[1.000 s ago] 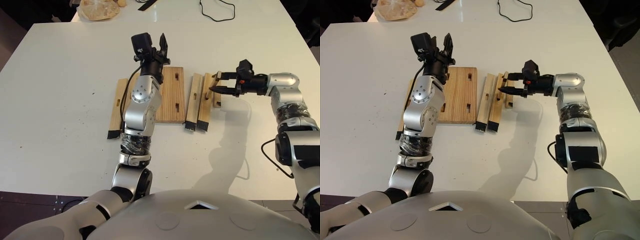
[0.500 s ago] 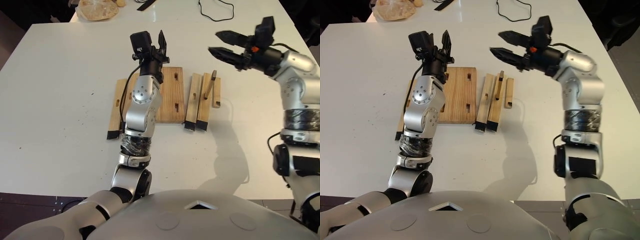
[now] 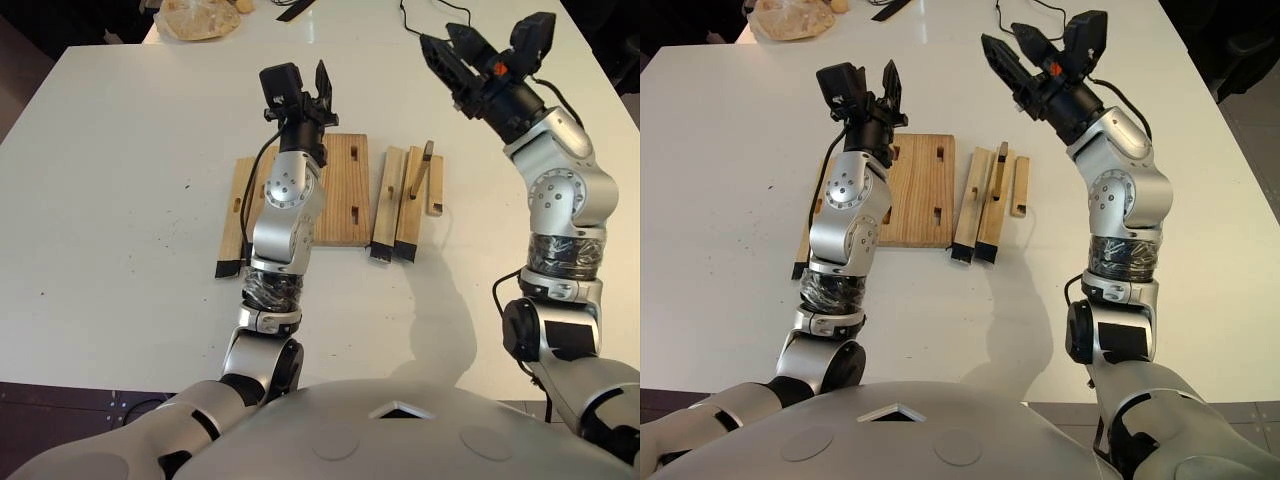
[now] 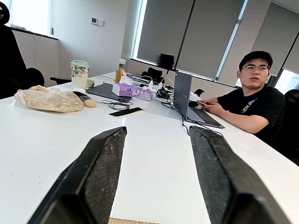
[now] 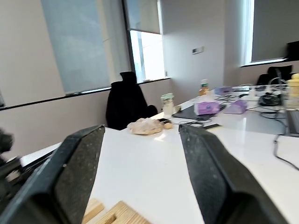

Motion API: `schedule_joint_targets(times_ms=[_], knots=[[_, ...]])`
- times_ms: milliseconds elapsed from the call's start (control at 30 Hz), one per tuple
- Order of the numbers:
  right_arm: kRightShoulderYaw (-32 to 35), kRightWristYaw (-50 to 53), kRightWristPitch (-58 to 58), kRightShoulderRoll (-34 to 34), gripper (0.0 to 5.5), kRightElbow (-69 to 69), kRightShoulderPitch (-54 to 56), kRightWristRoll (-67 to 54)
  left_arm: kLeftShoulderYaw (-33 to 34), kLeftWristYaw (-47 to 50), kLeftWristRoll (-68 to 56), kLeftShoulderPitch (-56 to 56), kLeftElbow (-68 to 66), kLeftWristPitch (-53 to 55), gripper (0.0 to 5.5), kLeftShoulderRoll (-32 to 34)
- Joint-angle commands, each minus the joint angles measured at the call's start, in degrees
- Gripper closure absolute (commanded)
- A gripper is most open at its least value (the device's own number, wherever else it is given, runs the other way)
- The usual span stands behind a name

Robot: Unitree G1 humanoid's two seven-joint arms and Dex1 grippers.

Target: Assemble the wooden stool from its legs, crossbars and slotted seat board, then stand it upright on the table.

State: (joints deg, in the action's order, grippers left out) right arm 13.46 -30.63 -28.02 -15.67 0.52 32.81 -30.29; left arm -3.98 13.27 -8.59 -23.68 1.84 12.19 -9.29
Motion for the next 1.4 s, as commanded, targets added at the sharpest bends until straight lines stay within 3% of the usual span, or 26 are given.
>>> schedule_joint_targets(times_ms=[33,233,567,833,1033,1167,1400], knots=[[1.84,7.30,1.01,-0.39,2.58,5.32,3.15,3.07,-0.65,0.51,-0.46,2.77,-0.73,-0.48,3.03,-4.28],[-1.83,7.77,7.38,-1.89,2.58,7.25,0.39,9.92,-0.79,0.79,-0.79,2.75,-0.76,-0.78,3.03,-4.32],[-11.18,0.87,3.94,-2.90,2.58,-5.04,-8.32,10.41,0.14,0.99,-1.85,2.30,-0.80,-0.69,3.03,-3.83],[-13.78,2.03,4.30,-0.71,2.58,-6.30,-6.90,10.85,0.60,0.58,-2.79,1.57,-2.37,-1.47,3.03,-3.94],[-15.43,2.05,6.58,0.61,2.58,-3.88,-6.76,12.66,2.25,2.09,-3.79,1.50,-3.67,-3.39,3.03,-4.92],[-19.87,2.21,11.21,-0.87,2.58,3.62,-9.91,19.57,1.90,3.37,-2.55,1.34,-4.56,-4.84,3.03,-4.89],[-16.20,2.68,9.85,0.40,2.58,-1.84,-9.19,15.07,1.14,3.20,-2.65,2.08,-4.23,-5.41,3.03,-4.71]])
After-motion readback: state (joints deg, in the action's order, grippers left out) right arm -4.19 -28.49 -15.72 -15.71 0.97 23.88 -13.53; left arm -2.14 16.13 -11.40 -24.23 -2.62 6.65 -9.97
